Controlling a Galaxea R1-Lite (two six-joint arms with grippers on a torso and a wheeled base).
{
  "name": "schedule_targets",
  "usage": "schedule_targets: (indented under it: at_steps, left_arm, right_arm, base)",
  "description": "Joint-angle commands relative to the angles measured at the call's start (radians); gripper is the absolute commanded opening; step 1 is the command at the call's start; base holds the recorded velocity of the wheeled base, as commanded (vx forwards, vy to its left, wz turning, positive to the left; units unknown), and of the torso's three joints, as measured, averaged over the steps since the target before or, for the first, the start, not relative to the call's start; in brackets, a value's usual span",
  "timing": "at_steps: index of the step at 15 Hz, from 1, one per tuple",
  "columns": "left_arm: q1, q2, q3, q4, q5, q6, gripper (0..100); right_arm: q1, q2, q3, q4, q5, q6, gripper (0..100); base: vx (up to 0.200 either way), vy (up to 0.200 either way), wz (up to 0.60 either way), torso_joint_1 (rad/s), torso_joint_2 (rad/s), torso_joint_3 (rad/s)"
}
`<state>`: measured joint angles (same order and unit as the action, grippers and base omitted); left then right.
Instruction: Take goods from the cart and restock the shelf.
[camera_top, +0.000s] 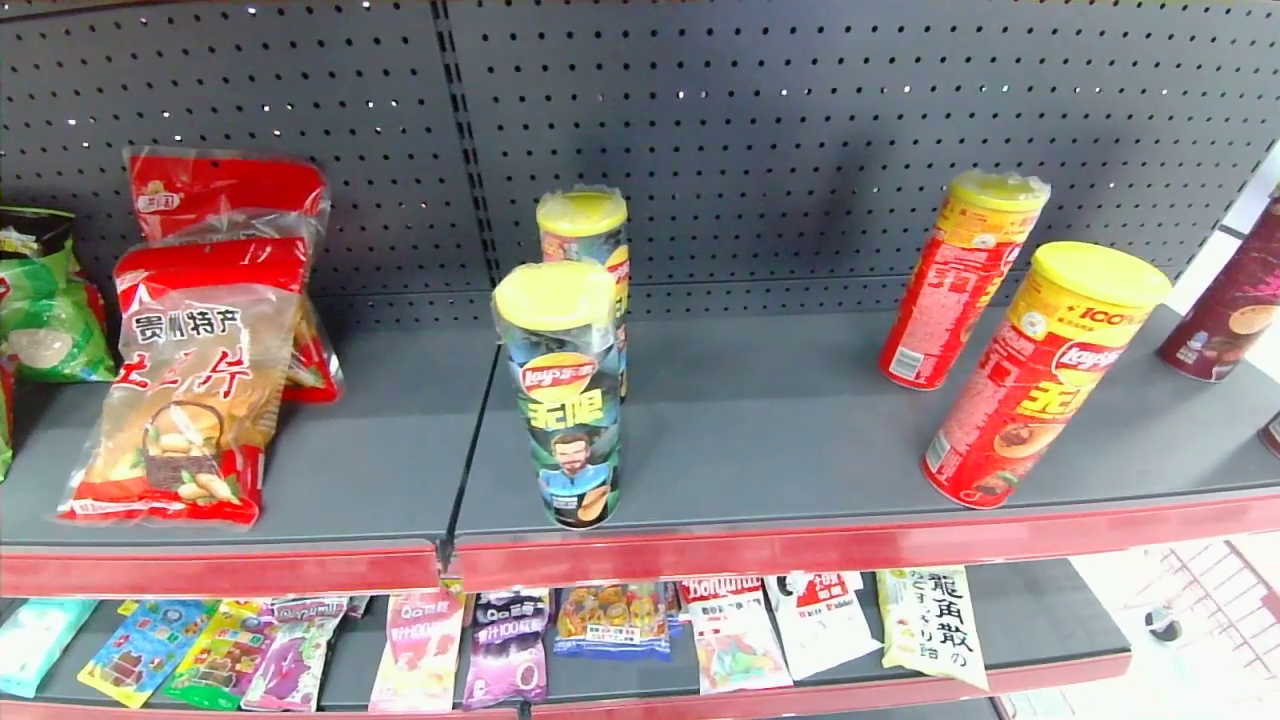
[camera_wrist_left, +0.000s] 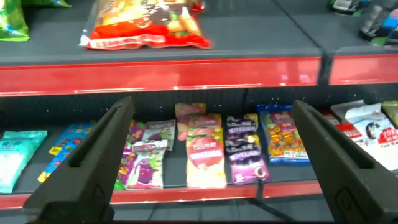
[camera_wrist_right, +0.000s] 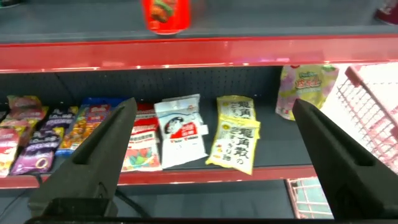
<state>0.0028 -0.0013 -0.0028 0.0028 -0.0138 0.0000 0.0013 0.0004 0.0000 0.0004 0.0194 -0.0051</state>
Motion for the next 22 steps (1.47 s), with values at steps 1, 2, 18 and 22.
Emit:
schedule_targets:
  at_steps: [1,2,18,22]
  left_arm:
    - [0.0,0.001,0.0,0.0,0.0,0.0,100]
    - [0.0,0.001,0.0,0.0,0.0,0.0,100]
    - [0.0,0.001,0.0,0.0,0.0,0.0,100]
    - [0.0,0.001,0.0,0.0,0.0,-0.002,100]
  right_arm:
    - [0.0,0.0,0.0,0.0,0.001,0.001,100]
    - [0.0,0.0,0.0,0.0,0.001,0.001,100]
    - [0.0,0.0,0.0,0.0,0.001,0.001,100]
    - [0.0,0.0,0.0,0.0,-0.001,0.001,100]
  base:
    - [0.0,-0.2,0.0,0.012,0.0,-0.007]
    - [0.0,-0.2,0.0,0.007,0.0,0.002]
    - [0.0,-0.138,0.0,0.003,0.0,0.001]
    - [0.0,0.0,0.0,0.0,0.0,0.0]
